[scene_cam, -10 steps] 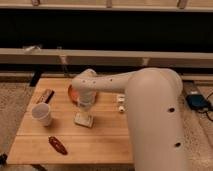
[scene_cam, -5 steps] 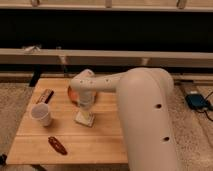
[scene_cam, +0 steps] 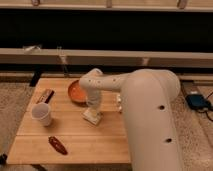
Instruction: Wipe the white sponge on the table
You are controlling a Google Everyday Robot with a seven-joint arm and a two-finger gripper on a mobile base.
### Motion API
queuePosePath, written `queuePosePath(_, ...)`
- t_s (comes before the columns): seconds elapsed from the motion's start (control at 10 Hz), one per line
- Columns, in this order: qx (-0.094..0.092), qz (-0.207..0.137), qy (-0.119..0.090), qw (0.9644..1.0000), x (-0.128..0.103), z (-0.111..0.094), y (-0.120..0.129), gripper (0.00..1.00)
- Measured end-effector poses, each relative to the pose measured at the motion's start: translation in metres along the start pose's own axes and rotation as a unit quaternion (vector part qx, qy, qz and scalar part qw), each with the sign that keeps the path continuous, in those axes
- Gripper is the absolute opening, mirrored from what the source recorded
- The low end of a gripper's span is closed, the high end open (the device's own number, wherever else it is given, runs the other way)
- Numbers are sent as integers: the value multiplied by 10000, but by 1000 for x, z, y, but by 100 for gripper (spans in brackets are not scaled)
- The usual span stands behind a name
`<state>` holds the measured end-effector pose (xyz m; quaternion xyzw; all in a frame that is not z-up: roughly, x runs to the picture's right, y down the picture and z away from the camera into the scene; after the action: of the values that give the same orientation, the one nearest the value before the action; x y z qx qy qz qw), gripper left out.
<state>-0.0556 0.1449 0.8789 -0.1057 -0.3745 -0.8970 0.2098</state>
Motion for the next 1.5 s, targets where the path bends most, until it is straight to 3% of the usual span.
queuePosePath(1.5,22,243,-131,9996,-23,0,10,0)
